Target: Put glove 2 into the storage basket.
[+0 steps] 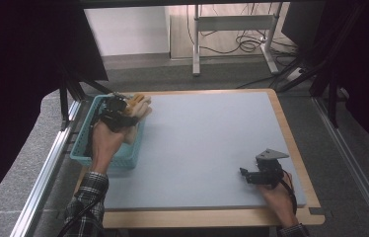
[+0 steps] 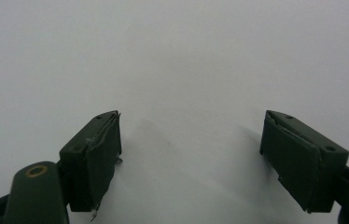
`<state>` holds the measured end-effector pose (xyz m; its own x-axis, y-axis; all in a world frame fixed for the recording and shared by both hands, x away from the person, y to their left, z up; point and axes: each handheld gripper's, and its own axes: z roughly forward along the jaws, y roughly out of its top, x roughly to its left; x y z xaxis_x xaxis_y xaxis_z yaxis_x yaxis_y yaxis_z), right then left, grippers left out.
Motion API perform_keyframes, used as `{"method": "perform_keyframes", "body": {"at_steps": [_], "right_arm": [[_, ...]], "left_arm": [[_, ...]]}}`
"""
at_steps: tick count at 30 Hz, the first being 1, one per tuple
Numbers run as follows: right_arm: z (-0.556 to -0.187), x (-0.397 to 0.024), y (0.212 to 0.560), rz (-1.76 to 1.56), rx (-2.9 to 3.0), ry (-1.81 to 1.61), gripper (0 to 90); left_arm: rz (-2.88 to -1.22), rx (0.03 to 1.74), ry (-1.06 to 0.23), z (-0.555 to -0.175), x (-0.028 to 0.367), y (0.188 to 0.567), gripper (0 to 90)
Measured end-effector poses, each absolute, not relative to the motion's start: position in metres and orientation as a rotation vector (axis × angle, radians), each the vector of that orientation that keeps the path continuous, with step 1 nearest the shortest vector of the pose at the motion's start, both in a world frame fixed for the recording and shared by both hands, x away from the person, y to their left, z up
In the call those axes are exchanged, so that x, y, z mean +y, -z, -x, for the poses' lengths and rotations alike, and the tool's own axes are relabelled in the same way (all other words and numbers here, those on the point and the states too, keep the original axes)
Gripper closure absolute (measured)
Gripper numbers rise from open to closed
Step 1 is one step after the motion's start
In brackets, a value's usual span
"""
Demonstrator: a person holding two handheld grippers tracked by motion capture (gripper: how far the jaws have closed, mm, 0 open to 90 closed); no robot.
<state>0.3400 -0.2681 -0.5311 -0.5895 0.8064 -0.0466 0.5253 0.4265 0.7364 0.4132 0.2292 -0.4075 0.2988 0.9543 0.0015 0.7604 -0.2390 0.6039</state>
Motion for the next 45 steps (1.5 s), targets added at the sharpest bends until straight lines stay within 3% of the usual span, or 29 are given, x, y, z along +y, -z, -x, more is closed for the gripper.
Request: {"method": "perform_keyframes", "body": {"at_steps": [9, 31, 36, 38, 42, 45], "right_arm": [[-0.34, -0.268, 0.531, -1.134, 2.291, -0.975, 19.8], [-0.34, -0.268, 0.531, -1.134, 2.291, -0.977, 19.8], [-0.34, -0.268, 0.531, -1.134, 2.291, -0.977, 19.8], [-0.34, -0.268, 0.531, -1.134, 2.291, -0.977, 19.8], [-0.34, -0.268, 0.531, -1.134, 2.292, -0.977, 19.7], [-0.34, -0.268, 0.531, -1.134, 2.292, -0.977, 19.8]], "left_arm": [[-2.044, 1.648, -0.514, -0.422, 0.257, 0.426, 53.0], [-2.233, 1.727, -0.351, -0.466, 0.245, 0.487, 49.1], [-2.295, 1.756, -0.282, -0.472, 0.241, 0.5, 39.8], [-2.285, 1.798, -0.275, -0.473, 0.248, 0.503, 25.9], [-2.221, 1.766, -0.209, -0.468, 0.256, 0.496, 12.4], [-2.199, 1.744, -0.221, -0.465, 0.257, 0.489, 8.4]]}}
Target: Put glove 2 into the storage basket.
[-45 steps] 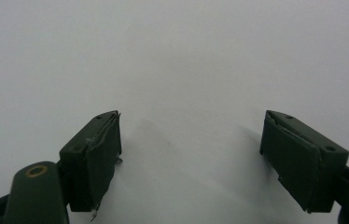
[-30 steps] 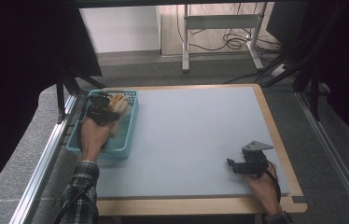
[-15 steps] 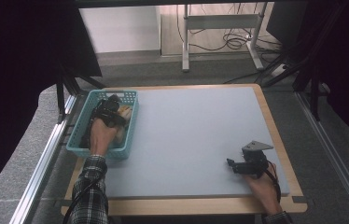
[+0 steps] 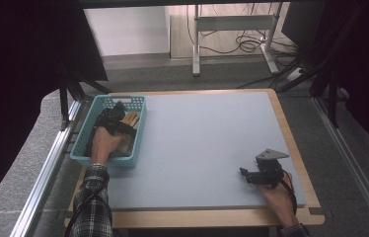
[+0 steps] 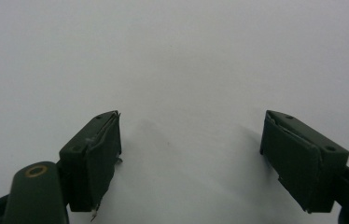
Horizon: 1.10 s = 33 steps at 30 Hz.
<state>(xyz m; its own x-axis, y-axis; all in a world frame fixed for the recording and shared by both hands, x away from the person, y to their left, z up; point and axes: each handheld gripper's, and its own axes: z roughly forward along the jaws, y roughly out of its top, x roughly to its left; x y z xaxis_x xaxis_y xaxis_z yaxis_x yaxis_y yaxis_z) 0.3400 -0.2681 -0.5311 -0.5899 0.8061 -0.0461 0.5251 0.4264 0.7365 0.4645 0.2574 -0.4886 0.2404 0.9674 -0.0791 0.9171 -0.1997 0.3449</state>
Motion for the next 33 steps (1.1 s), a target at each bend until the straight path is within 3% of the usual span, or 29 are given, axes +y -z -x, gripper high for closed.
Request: {"method": "perform_keyframes", "body": {"at_steps": [3, 6, 8, 9, 11, 17, 25, 33], "right_arm": [[-0.34, -0.268, 0.531, -1.133, 2.291, -0.976, 19.7], [-0.34, -0.268, 0.531, -1.134, 2.291, -0.976, 19.7], [-0.34, -0.268, 0.531, -1.133, 2.291, -0.976, 19.8], [-0.34, -0.268, 0.531, -1.133, 2.291, -0.976, 19.8], [-0.34, -0.268, 0.531, -1.133, 2.291, -0.976, 19.7], [-0.34, -0.268, 0.531, -1.133, 2.291, -0.976, 19.7], [-0.34, -0.268, 0.531, -1.133, 2.291, -0.976, 19.7], [-0.34, -0.268, 0.531, -1.134, 2.291, -0.976, 19.7]], "left_arm": [[-2.178, 1.717, -0.257, -0.46, 0.261, 0.477, 10.5], [-2.144, 1.702, -0.327, -0.454, 0.267, 0.465, 18.5], [-2.118, 1.698, -0.342, -0.451, 0.269, 0.462, 31.0], [-2.11, 1.706, -0.339, -0.449, 0.272, 0.461, 43.8], [-2.111, 1.714, -0.333, -0.448, 0.273, 0.462, 52.2], [-2.113, 1.698, -0.203, -0.454, 0.265, 0.48, 54.6], [-2.155, 1.671, -0.17, -0.455, 0.251, 0.478, 56.3], [-2.129, 1.651, -0.24, -0.451, 0.256, 0.47, 41.8]]}}
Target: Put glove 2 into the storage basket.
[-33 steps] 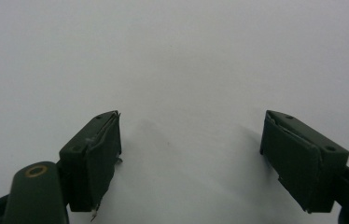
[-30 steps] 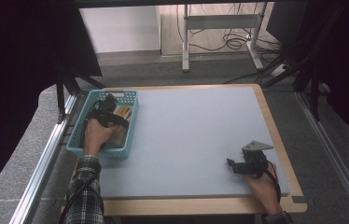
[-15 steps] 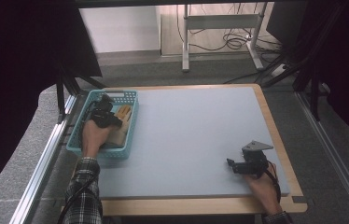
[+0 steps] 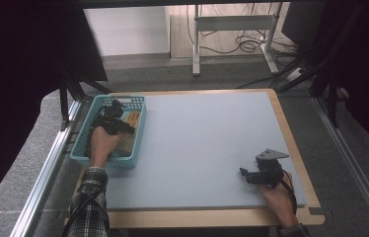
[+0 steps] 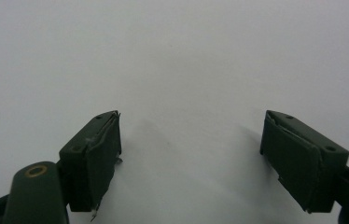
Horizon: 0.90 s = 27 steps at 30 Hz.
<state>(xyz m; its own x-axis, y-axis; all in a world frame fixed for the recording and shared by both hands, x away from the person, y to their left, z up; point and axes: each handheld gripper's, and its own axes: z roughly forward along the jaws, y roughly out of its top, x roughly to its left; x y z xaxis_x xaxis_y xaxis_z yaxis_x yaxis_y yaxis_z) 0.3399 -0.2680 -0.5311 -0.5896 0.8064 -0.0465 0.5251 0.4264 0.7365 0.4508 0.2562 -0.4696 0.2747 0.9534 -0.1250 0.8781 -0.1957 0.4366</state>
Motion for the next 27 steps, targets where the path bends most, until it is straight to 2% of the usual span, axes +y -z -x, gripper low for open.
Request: {"method": "perform_keyframes", "body": {"at_steps": [2, 3, 4, 10, 27], "right_arm": [[-0.34, -0.268, 0.531, -1.133, 2.291, -0.976, 19.8], [-0.34, -0.268, 0.531, -1.133, 2.291, -0.976, 19.8], [-0.34, -0.268, 0.531, -1.134, 2.291, -0.976, 19.7], [-0.34, -0.268, 0.531, -1.134, 2.291, -0.976, 19.7], [-0.34, -0.268, 0.531, -1.133, 2.29, -0.976, 19.8]], "left_arm": [[-2.126, 1.647, -0.268, -0.449, 0.257, 0.467, 34.4], [-2.12, 1.643, -0.286, -0.448, 0.259, 0.465, 34.4], [-2.116, 1.642, -0.296, -0.447, 0.26, 0.464, 29.3], [-2.087, 1.635, -0.346, -0.442, 0.268, 0.461, 19.6], [-2.017, 1.595, -0.377, -0.427, 0.281, 0.453, 9.4]]}}
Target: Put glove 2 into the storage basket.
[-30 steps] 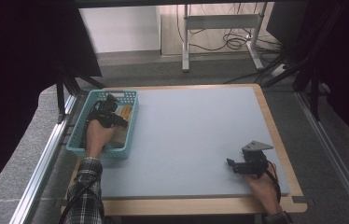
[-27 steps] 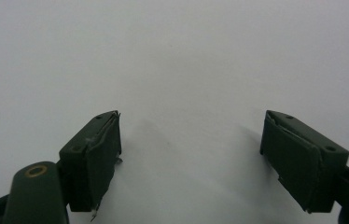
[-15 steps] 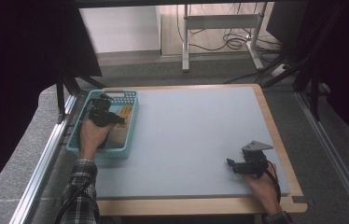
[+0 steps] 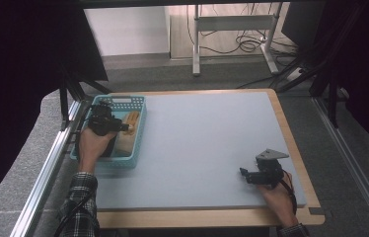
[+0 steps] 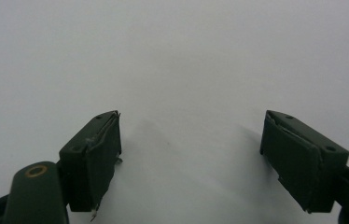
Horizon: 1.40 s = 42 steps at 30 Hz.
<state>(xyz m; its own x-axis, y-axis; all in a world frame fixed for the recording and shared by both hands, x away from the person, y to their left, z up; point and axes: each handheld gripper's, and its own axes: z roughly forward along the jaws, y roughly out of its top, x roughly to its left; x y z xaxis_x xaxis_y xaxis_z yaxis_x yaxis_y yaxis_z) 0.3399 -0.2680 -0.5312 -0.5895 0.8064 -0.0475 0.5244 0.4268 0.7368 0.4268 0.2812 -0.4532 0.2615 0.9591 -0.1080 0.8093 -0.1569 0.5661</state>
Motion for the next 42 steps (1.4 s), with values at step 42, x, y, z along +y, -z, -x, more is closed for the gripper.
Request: {"method": "perform_keyframes", "body": {"at_steps": [42], "right_arm": [[-0.34, -0.268, 0.531, -1.133, 2.29, -0.975, 19.7]], "left_arm": [[-2.031, 1.377, -0.481, -0.383, 0.263, 0.444, 1.5]]}}
